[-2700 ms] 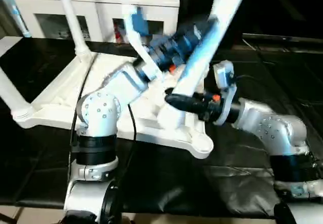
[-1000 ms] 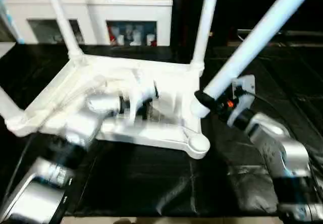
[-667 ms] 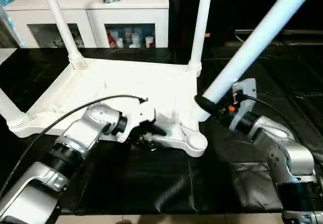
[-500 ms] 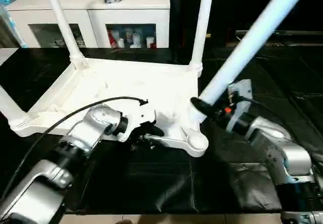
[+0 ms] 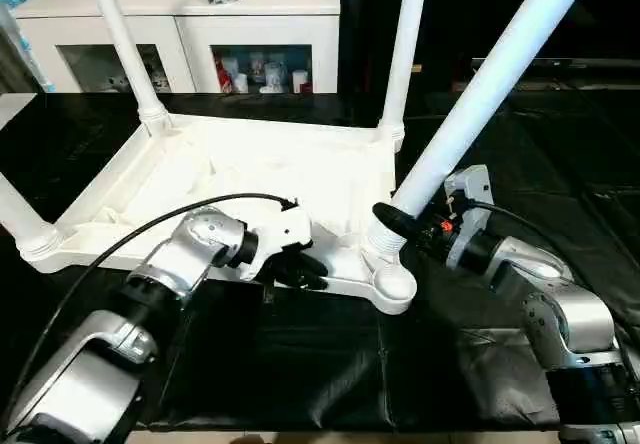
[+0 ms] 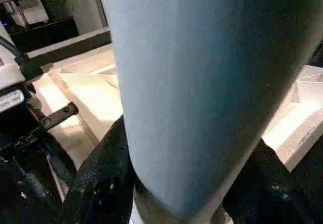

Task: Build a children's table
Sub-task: Insert table leg to table base

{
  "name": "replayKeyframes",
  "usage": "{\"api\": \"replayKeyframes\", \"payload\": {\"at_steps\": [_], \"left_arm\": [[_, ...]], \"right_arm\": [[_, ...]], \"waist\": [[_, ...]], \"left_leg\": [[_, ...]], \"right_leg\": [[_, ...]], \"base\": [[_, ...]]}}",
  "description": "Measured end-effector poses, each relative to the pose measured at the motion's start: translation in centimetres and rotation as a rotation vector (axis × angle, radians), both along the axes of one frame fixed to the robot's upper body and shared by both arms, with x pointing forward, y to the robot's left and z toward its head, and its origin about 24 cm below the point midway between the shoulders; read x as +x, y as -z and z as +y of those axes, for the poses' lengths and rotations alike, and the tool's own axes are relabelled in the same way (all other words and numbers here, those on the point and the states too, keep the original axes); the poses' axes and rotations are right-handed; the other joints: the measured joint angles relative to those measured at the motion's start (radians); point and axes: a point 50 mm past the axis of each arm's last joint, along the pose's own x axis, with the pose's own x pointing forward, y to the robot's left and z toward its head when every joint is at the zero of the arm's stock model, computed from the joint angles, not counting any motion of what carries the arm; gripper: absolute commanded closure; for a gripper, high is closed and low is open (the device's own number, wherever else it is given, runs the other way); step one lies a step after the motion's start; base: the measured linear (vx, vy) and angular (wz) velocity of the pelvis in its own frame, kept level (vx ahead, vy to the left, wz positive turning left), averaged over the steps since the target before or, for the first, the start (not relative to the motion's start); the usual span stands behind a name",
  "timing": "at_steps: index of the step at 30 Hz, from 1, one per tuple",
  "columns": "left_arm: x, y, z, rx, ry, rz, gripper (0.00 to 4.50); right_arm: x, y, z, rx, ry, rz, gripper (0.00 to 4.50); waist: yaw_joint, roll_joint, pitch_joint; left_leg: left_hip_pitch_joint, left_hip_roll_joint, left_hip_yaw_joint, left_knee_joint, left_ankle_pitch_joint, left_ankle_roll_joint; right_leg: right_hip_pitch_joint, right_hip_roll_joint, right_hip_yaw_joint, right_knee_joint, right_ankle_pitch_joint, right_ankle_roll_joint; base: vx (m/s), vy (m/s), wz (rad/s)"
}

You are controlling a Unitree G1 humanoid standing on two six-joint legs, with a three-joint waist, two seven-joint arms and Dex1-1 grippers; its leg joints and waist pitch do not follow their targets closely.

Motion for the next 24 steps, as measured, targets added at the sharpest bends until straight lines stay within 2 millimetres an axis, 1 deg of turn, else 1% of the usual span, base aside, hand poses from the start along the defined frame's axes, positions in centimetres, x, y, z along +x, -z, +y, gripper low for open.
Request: {"api": "replayKeyframes", "payload": {"at_steps": [2,5,6,7,11,14,15,19,24], "left_arm": [[0.1,0.0,0.1,0.008,0.0,-0.004,4.25],[0.4,0.1,-0.2,0.023,-0.007,-0.003,4.32],[0.6,0.1,-0.3,0.022,-0.029,0.005,4.45],[0.7,0.2,-0.4,0.017,-0.058,0.014,4.45],[1.2,0.2,0.1,-0.002,-0.188,0.041,4.5],[1.4,0.3,0.7,-0.002,-0.279,0.019,4.5],[1.2,0.4,1.0,-0.001,-0.293,0.014,4.5],[0.3,0.4,1.9,-0.007,-0.295,0.004,4.5],[-1.6,0.4,2.3,-0.028,-0.21,0.012,4.5]], "right_arm": [[0.0,0.0,0.0,0.001,-0.007,0.0,2.59],[0.0,0.0,0.1,0.001,-0.01,0.0,2.59],[0.0,0.0,0.1,0.001,-0.011,0.0,2.59],[0.0,0.0,0.1,0.002,-0.012,0.0,2.59],[-0.1,0.1,0.4,0.001,-0.021,0.007,2.59],[-0.1,0.1,0.5,0.003,-0.022,0.011,2.59],[-0.1,0.2,0.6,0.006,-0.024,0.012,2.59],[-0.2,0.2,0.9,0.01,-0.036,0.013,2.59],[-0.3,0.3,1.4,0.01,-0.052,0.017,2.59]], "waist": [[0.0,0.0,0.0],[-0.007,0.0,0.0],[-0.01,0.0,0.0],[-0.014,0.0,0.0],[-0.043,0.0,0.0],[-0.058,0.001,0.0],[-0.061,0.001,-0.001],[-0.06,0.002,-0.002],[-0.048,0.002,-0.002]], "left_leg": [[0.001,0.0,0.0,0.0,0.0,0.0],[0.001,0.0,0.0,0.0,0.0,0.0],[0.002,0.0,0.0,0.0,0.0,0.0],[0.002,0.0,0.0,0.0,0.0,0.0],[0.001,-0.001,-0.001,-0.001,0.0,0.0],[0.002,-0.001,-0.002,-0.002,0.0,0.0],[0.003,-0.001,-0.002,-0.003,-0.001,-0.001],[0.004,0.0,-0.001,-0.009,-0.001,-0.002],[0.003,0.0,0.0,-0.012,-0.003,-0.002]], "right_leg": [[0.0,0.0,0.001,0.0,0.0,0.0],[0.001,0.0,0.002,0.0,0.0,0.0],[0.001,0.0,0.002,0.0,0.0,0.0],[0.001,0.0,0.002,0.0,0.0,0.0],[0.001,0.0,0.002,0.0,0.0,0.0],[0.0,0.001,0.001,0.0,0.0,0.0],[0.0,0.001,0.0,-0.001,0.0,0.0],[0.0,0.002,-0.001,-0.005,0.0,-0.001],[0.0,0.001,0.0,-0.01,0.003,-0.005]], "base": [[0.0,0.0,0.0],[0.0,0.0,0.0],[0.0,0.0,0.0],[0.0,0.0,0.0],[0.0,0.0,0.0],[0.0,0.0,0.0],[0.0,0.0,0.0],[0.0,0.0,0.0],[0.0,0.0,0.0]]}}
